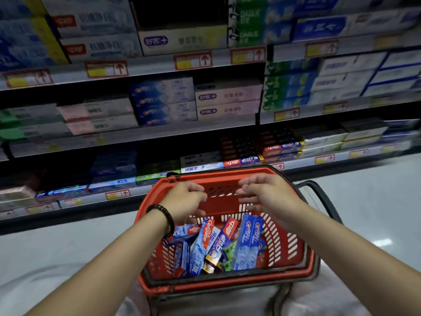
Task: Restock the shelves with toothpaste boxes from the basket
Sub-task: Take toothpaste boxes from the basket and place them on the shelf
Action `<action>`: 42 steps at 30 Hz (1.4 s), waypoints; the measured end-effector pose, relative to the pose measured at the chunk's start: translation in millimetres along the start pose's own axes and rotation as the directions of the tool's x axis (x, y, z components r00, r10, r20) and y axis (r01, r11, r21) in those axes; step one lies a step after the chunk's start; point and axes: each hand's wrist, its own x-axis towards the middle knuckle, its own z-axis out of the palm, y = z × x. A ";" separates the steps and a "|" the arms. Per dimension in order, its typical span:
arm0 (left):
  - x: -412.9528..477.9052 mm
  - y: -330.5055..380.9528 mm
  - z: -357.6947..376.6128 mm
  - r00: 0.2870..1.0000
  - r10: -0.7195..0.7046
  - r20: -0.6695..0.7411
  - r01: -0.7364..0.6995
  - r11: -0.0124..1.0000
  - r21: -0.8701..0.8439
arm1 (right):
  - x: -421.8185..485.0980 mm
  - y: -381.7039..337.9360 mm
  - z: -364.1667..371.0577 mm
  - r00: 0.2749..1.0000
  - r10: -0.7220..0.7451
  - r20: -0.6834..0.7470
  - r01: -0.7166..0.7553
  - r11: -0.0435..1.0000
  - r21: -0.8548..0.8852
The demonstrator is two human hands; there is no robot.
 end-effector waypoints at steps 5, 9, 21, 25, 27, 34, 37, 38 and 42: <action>15.2 0.0 41.9 0.999 -0.008 0.046 0.006 0.999 0.054 | -2.7 23.6 -21.8 0.996 0.077 -0.050 -0.074 0.996 0.048; 28.6 -1.9 69.0 0.997 -0.029 0.068 0.024 0.997 0.072 | -2.1 42.8 -34.5 0.990 0.121 -0.075 -0.116 0.991 0.066; 70.9 -33.0 124.7 0.996 -0.060 0.059 0.048 0.983 0.179 | 5.2 83.7 -50.9 0.973 0.166 -0.160 -0.163 0.986 0.034; 85.5 -46.1 140.7 0.996 -0.073 0.059 0.061 0.982 0.181 | 4.9 90.4 -54.4 0.970 0.188 -0.158 -0.185 0.982 0.031; 93.3 -52.3 148.1 0.996 -0.078 0.052 0.067 0.978 0.199 | 5.4 92.1 -56.6 0.966 0.198 -0.164 -0.193 0.980 0.045; 127.8 -81.3 173.0 0.990 -0.128 0.065 0.110 0.967 0.231 | 11.5 101.3 -56.2 0.952 0.269 -0.148 -0.257 0.962 0.096; 139.7 -91.7 182.2 0.988 -0.142 0.066 0.119 0.955 0.273 | 14.8 101.3 -58.0 0.945 0.283 -0.162 -0.265 0.956 0.122; 143.1 -94.1 184.5 0.987 -0.148 0.054 0.127 0.950 0.284 | 15.4 100.5 -57.9 0.944 0.286 -0.163 -0.266 0.954 0.135; 153.0 -102.7 196.9 0.985 -0.172 0.023 0.156 0.937 0.311 | 14.3 100.6 -62.0 0.937 0.309 -0.166 -0.281 0.944 0.171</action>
